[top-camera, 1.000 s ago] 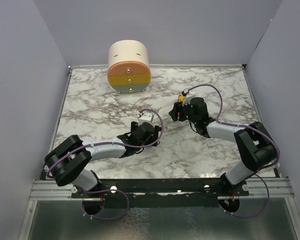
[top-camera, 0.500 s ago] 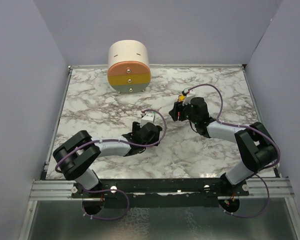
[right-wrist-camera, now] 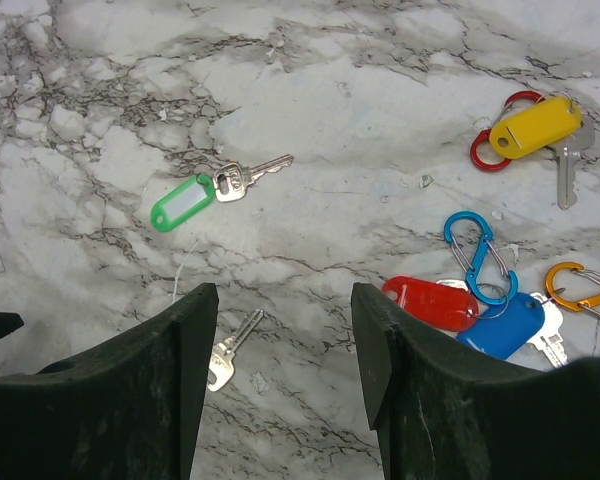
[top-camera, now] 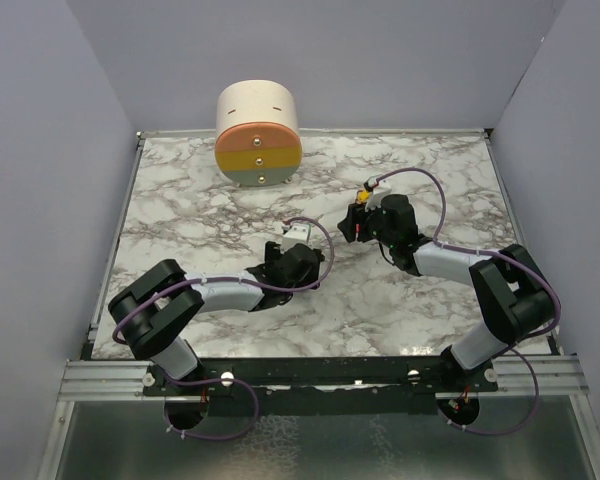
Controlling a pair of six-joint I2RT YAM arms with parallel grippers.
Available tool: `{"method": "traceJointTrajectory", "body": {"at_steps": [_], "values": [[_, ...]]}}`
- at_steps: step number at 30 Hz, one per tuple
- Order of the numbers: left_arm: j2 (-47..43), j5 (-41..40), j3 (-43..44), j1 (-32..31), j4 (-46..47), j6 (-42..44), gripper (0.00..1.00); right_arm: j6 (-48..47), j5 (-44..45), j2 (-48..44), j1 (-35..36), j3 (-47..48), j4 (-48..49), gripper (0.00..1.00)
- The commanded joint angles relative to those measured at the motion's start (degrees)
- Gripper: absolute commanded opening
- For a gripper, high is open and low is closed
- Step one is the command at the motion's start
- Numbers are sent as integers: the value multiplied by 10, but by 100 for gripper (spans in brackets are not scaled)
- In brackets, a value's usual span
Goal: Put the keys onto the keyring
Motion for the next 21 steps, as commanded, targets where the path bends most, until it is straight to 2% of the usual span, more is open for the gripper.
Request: {"method": "traceJointTrajectory", "body": {"at_steps": [1, 21], "values": [[-7, -20, 0, 10, 8, 1, 87, -4, -10, -12, 3, 3, 0, 56], [-55, -16, -46, 52, 7, 2, 87, -3, -11, -10, 3, 3, 0, 56]]}}
